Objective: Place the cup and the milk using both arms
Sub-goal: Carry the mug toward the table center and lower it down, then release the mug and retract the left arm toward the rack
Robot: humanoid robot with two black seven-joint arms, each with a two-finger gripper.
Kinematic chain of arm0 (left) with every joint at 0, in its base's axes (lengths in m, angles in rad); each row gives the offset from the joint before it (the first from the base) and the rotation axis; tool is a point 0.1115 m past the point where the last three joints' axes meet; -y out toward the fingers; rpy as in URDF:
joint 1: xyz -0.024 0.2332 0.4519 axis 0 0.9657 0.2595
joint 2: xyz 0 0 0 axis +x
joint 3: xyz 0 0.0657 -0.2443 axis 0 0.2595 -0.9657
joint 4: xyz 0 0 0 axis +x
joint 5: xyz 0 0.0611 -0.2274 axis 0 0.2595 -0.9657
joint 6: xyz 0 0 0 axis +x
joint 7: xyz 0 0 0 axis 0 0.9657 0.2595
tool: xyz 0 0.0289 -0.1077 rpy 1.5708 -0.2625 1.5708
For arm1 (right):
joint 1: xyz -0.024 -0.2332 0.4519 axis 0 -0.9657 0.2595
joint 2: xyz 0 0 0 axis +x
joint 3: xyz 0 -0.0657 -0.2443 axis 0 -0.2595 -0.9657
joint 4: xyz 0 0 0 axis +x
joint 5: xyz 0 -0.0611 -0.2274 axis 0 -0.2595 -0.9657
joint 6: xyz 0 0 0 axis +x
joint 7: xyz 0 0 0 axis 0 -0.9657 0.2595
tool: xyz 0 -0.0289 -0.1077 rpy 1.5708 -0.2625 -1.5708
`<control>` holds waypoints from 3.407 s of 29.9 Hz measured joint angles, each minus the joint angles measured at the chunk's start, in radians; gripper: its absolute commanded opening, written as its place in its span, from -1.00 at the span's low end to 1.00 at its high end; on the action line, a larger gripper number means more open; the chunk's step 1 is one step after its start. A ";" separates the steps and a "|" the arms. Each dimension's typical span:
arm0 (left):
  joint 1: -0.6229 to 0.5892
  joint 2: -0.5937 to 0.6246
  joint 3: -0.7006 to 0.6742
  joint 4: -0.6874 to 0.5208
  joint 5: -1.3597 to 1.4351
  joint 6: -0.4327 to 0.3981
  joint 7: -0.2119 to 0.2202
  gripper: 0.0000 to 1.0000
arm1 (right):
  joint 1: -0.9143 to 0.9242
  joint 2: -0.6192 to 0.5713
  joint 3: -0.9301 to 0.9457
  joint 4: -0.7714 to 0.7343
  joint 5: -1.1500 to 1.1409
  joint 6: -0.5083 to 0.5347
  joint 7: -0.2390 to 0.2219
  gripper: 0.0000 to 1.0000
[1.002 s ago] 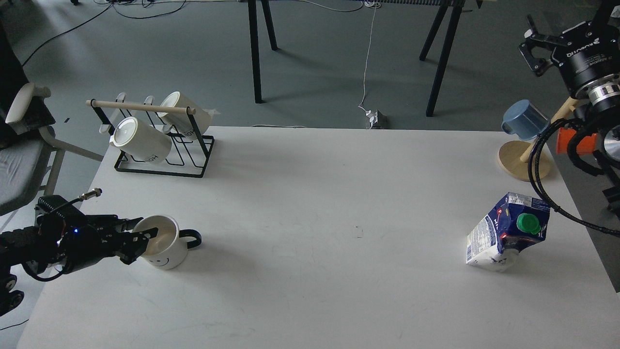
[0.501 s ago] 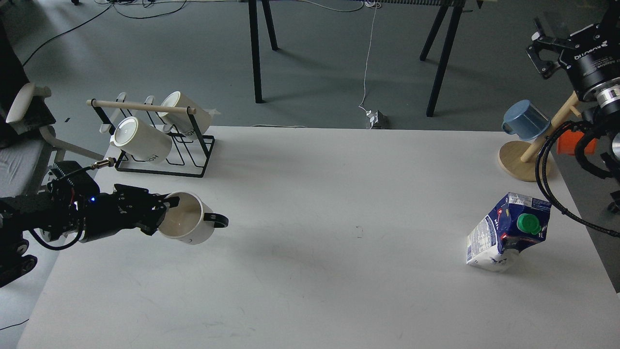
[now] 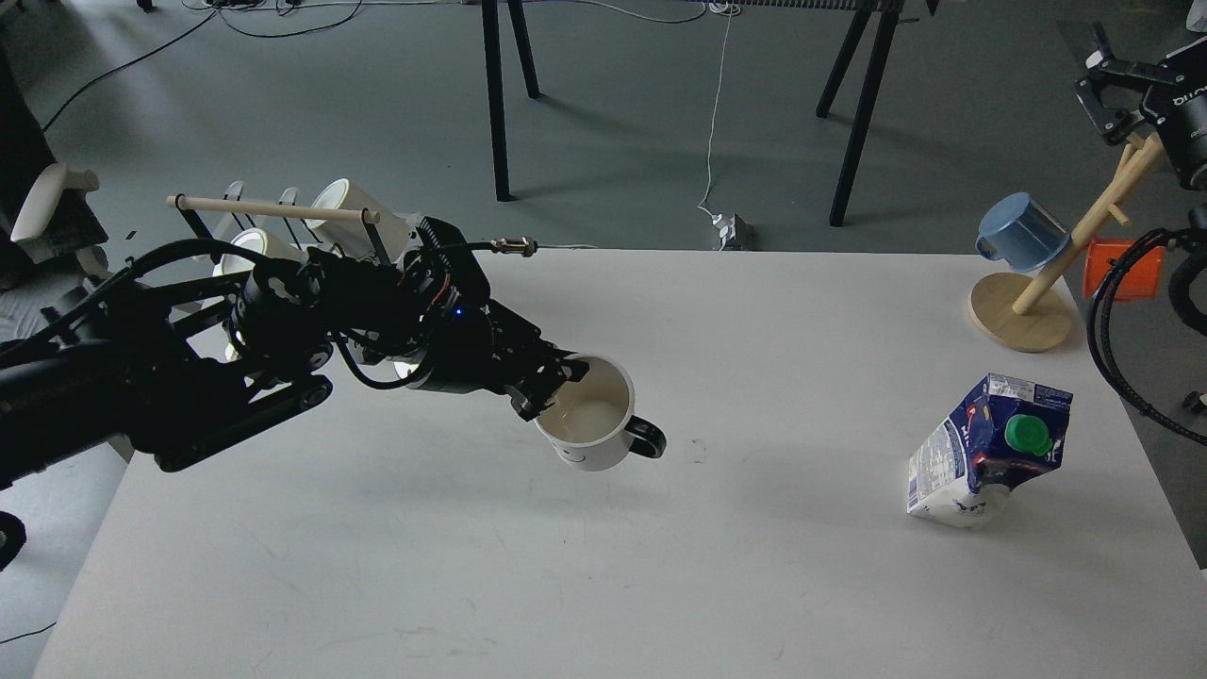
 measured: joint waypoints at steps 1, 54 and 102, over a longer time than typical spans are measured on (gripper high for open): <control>0.000 -0.034 0.000 0.008 0.028 -0.013 0.005 -0.91 | 0.000 -0.002 0.000 0.000 0.000 0.000 0.000 0.98; 0.034 -0.201 -0.756 0.178 -0.642 0.097 0.117 0.99 | -0.112 -0.149 0.031 0.156 0.009 0.000 0.006 0.98; 0.039 -0.099 -0.793 0.365 -1.764 0.108 0.125 0.99 | -1.133 -0.339 0.415 0.691 0.189 0.000 0.059 0.98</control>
